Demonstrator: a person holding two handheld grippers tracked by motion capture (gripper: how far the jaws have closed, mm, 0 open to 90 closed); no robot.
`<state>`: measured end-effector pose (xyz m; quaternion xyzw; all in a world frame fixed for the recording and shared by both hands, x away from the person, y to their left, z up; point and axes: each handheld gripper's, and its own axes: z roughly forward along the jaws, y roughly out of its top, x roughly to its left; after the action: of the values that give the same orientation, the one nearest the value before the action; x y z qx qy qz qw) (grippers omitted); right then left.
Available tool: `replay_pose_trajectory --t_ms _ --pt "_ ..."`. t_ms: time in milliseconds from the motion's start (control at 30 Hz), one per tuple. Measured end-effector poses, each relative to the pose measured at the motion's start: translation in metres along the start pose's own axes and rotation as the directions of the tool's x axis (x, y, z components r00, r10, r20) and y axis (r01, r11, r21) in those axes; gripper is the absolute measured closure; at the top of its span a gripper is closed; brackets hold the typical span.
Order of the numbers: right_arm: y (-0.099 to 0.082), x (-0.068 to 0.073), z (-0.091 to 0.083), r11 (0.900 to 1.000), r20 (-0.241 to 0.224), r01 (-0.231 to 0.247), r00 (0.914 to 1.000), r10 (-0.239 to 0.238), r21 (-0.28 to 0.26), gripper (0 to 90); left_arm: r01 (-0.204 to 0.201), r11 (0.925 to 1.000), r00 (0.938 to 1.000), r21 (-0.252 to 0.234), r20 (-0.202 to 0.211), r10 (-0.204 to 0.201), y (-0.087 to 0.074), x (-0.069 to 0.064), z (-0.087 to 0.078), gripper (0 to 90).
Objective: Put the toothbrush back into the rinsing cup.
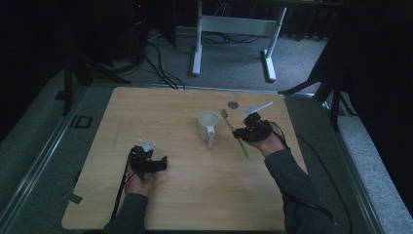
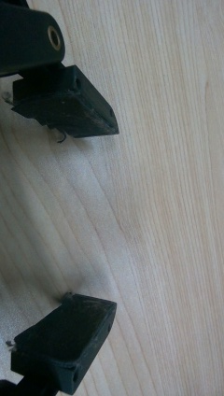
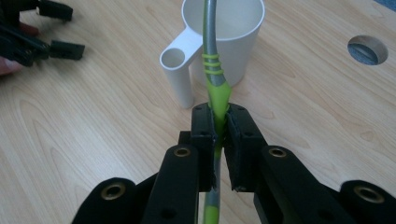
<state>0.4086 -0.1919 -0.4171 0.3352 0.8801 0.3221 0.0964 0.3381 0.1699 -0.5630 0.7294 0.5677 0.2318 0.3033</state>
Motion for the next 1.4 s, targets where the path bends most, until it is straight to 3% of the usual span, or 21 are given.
replay_pose_trajectory --t_ms 133,767,1400 --pt "-0.0009 -0.0025 0.0003 0.9992 -0.027 -0.026 0.9993 0.025 -0.030 82.4 0.000 1.0000 1.0000 0.000 0.000 0.000 0.0000 0.0000 0.0000 14.0" --pt "0.0014 -0.0007 0.0055 0.9958 -0.031 -0.040 0.9988 0.037 -0.083 82.3 0.000 1.0000 1.0000 0.000 0.000 0.000 0.0000 0.0000 0.0000 13.9" --pt "0.0027 0.0014 0.0072 0.9856 -0.034 -0.048 0.9985 0.043 -0.162 82.3 0.000 1.0000 1.0000 0.000 0.000 0.000 0.0000 0.0000 0.0000 14.0"
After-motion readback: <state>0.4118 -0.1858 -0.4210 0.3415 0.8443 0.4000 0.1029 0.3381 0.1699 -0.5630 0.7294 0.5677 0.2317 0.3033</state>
